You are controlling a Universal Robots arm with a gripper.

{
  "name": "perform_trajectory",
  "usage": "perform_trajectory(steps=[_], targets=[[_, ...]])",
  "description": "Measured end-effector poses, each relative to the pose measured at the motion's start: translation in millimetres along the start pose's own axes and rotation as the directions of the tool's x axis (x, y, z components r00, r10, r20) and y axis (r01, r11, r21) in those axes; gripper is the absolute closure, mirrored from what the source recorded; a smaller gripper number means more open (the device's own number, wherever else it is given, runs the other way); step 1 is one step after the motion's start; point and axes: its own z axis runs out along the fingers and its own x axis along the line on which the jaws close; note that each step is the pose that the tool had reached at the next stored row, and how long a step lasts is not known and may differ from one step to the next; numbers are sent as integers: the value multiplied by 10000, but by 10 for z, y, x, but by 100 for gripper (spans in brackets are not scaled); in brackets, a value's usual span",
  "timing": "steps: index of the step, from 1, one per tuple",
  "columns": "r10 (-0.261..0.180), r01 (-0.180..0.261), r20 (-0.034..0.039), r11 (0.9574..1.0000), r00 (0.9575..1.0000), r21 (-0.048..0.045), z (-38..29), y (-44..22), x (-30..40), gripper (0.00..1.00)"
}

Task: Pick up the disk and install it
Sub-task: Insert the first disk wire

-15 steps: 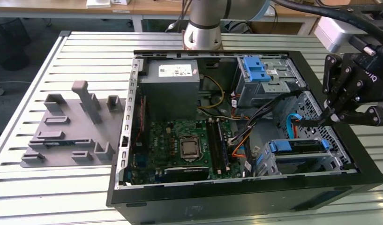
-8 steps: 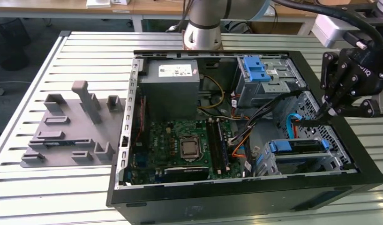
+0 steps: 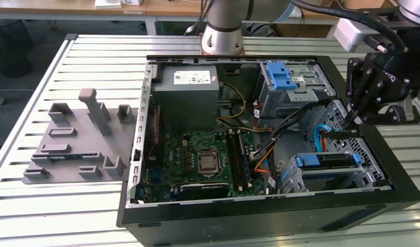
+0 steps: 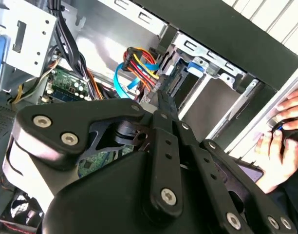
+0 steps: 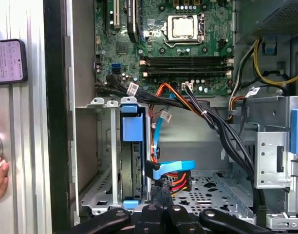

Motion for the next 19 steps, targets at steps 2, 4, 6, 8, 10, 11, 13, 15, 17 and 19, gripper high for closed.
perform_trajectory(steps=[2, 4, 6, 8, 10, 11, 13, 15, 17, 19], targets=[[-1, 1, -21, 10000, 10000, 0, 2, 0, 0, 89], [-2, 2, -30, 10000, 10000, 0, 15, 0, -2, 89], [-1, 1, -28, 10000, 10000, 1, 45, 1, -3, 89], [-2, 2, -30, 10000, 10000, 1, 78, 2, -4, 89], [-2, 2, -29, 10000, 10000, 2, 108, 2, -5, 82], [-2, 2, -30, 10000, 10000, 2, 120, 3, -6, 82], [-2, 2, -33, 10000, 10000, 2, 136, 3, -10, 81], [-2, 2, -32, 10000, 10000, 2, 150, 4, -19, 75], [-2, 2, -31, 10000, 10000, 2, 168, 5, -25, 75], [-2, 2, -32, 10000, 10000, 2, 185, 5, -29, 75]])
